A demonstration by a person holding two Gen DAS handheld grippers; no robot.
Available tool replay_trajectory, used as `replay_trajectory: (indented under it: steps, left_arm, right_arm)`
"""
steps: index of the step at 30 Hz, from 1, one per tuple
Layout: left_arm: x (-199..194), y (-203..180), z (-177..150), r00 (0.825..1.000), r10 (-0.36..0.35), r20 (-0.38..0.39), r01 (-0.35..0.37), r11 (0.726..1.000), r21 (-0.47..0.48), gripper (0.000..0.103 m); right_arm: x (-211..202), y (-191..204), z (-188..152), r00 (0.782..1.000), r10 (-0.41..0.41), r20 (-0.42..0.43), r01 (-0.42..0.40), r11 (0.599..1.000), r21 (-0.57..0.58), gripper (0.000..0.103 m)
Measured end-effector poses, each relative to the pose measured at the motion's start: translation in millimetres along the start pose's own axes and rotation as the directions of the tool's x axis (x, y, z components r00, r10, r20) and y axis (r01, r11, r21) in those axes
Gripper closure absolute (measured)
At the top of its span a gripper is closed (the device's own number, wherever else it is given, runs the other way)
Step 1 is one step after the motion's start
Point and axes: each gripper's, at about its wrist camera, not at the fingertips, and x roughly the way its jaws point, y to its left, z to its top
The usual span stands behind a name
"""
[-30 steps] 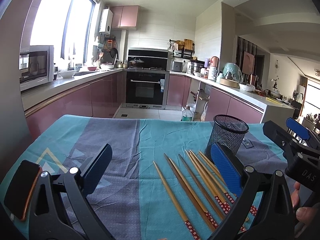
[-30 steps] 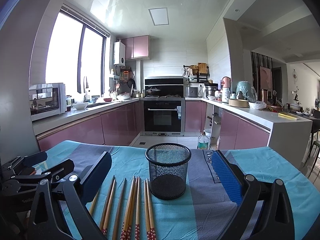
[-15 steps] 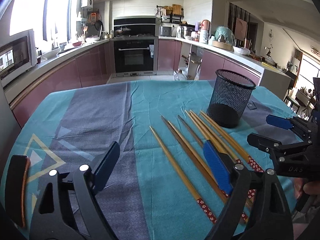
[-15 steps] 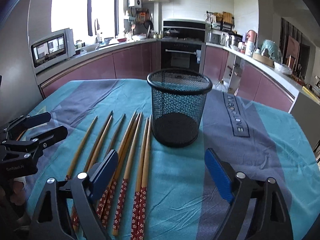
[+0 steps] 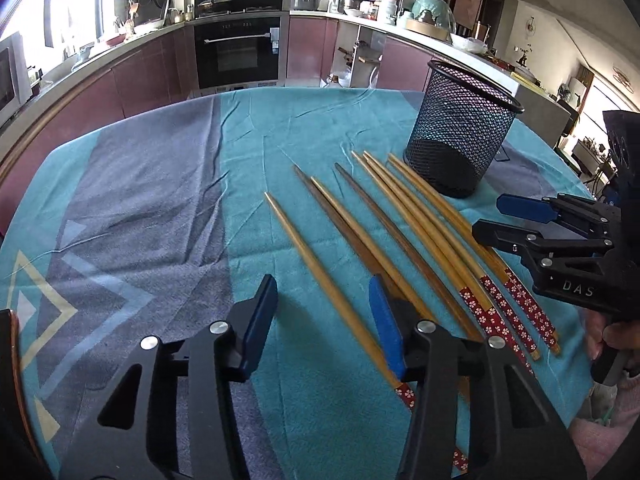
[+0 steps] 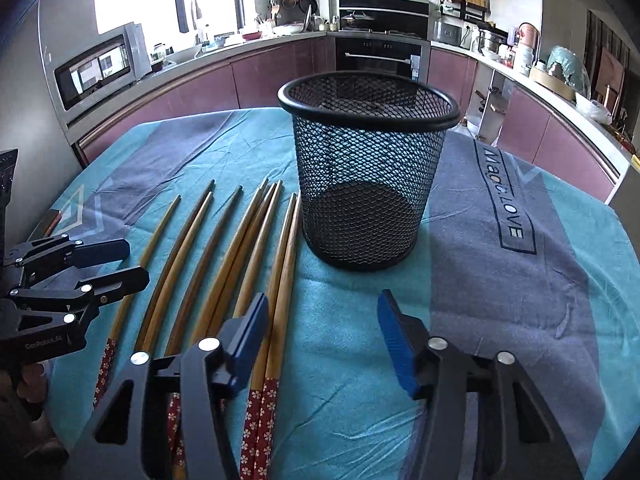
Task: Organize utensils
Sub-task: 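Lower both tools toward the chopsticks and close each on one chopstick, then lift the chopstick upright with the right tool while the left tool lifts its own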
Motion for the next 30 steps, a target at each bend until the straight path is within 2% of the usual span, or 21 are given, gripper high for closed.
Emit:
replay_trajectory:
  steps: [4, 8, 12, 18, 19, 21, 22, 23, 30]
  left_arm:
    - [7, -2, 4, 1.0, 0.004, -0.014, -0.004, 1.0, 0.024, 0.061]
    - [8, 1, 9, 1.0, 0.005, -0.027, -0.004, 0.999, 0.039, 0.071]
    - [12, 4, 14, 0.999, -0.002, -0.037, 0.004, 0.999, 0.052, 0.074]
    - [16, 2, 20, 0.999, 0.008, -0.036, -0.005, 0.997, 0.076, 0.074]
    - [17, 3, 21, 0.999, 0.009, -0.035, -0.007, 0.997, 0.071, 0.075]
    - [17, 4, 23, 0.999, 0.022, -0.032, -0.02, 0.998, 0.062, 0.085]
    - [17, 4, 24, 0.999, 0.027, -0.028, -0.025, 0.998, 0.059, 0.087]
    - [16, 4, 23, 0.999, 0.025, -0.025, -0.023, 0.998, 0.053, 0.088]
    - [8, 9, 23, 1.0, -0.011, -0.012, 0.011, 1.0, 0.024, 0.096]
  right_arm:
    - [3, -4, 4, 1.0, 0.022, -0.017, -0.022, 1.0, 0.008, 0.059]
    - [7, -1, 8, 0.999, 0.035, -0.038, -0.036, 0.999, -0.018, 0.068]
    - [13, 9, 11, 0.998, 0.024, -0.061, -0.028, 0.997, -0.072, 0.07]
    - [17, 8, 17, 0.996, 0.057, -0.066, -0.062, 0.996, -0.069, 0.071]
    - [18, 9, 17, 0.996, 0.058, -0.068, -0.063, 0.996, -0.071, 0.074]
    - [18, 9, 17, 0.995, 0.074, -0.069, -0.079, 0.994, -0.071, 0.085]
    - [17, 9, 17, 0.994, 0.086, -0.07, -0.09, 0.994, -0.066, 0.095]
    - [17, 8, 17, 0.993, 0.092, -0.069, -0.097, 0.993, -0.064, 0.097]
    - [6, 2, 19, 0.988, 0.152, -0.035, -0.153, 0.988, -0.027, 0.098]
